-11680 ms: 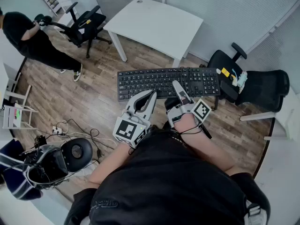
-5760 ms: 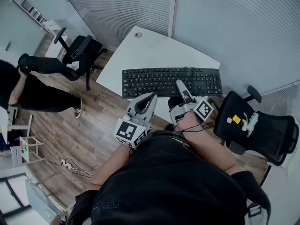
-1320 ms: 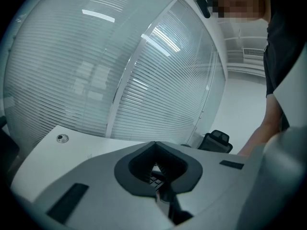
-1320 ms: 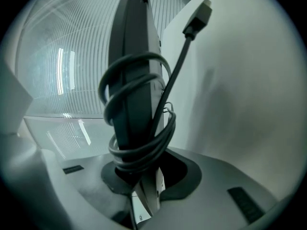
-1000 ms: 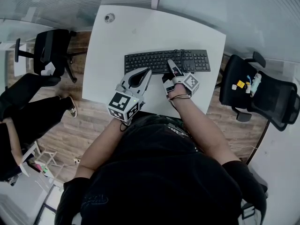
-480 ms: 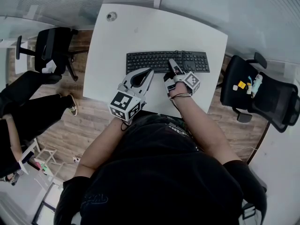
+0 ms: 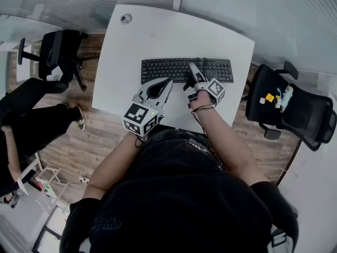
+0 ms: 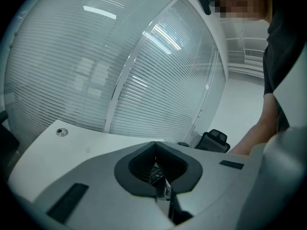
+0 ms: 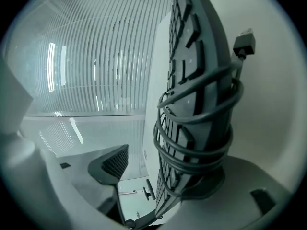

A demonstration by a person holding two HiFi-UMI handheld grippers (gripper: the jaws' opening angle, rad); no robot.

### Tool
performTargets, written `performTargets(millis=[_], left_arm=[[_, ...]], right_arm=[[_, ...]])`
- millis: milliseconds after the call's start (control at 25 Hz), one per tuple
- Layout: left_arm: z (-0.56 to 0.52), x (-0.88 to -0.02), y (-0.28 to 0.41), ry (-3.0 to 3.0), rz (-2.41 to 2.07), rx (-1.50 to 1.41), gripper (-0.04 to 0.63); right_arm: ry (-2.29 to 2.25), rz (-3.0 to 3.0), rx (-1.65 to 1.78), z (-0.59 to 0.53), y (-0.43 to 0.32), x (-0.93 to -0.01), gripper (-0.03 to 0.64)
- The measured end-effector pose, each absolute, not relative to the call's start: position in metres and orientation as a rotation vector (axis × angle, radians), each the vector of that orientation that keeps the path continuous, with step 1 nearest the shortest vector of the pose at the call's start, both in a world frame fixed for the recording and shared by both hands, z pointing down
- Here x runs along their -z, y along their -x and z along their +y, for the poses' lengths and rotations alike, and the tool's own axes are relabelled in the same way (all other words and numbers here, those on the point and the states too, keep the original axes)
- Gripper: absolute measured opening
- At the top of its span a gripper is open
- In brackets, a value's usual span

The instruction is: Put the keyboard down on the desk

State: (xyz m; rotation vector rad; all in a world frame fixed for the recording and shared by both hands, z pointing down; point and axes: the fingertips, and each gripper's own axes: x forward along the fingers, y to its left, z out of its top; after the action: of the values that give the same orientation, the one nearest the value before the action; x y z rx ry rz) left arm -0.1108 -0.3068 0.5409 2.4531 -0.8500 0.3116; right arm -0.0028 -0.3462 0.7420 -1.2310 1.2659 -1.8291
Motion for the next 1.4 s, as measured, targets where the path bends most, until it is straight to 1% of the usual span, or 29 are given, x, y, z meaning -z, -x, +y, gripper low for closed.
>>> performTargets(millis=[200, 680, 1080, 1400], left_arm=[[-0.305, -0.538, 0.108, -2.453, -0.854, -0.301, 0.015], [-0.290, -0.533, 0.099, -2.459, -0.863, -0.296, 0.015], [-0.268, -0.525, 0.087, -2.475, -0.888, -0.294, 0.015], [-0.252, -0.524, 0.072, -2.479, -0.925, -0.295, 0.015]], right_arm=[[1.289, 1.283, 1.877, -0.343, 0.002, -0.741, 0.340], [1.393, 1.384, 2.145, -0.302, 0.009, -0.762, 0.374], [1.405, 1.460, 2.164, -0.271, 0.005, -0.762, 0.374], [1.437, 1.805, 2.060, -0.263, 0.005, -0.735, 0.371]])
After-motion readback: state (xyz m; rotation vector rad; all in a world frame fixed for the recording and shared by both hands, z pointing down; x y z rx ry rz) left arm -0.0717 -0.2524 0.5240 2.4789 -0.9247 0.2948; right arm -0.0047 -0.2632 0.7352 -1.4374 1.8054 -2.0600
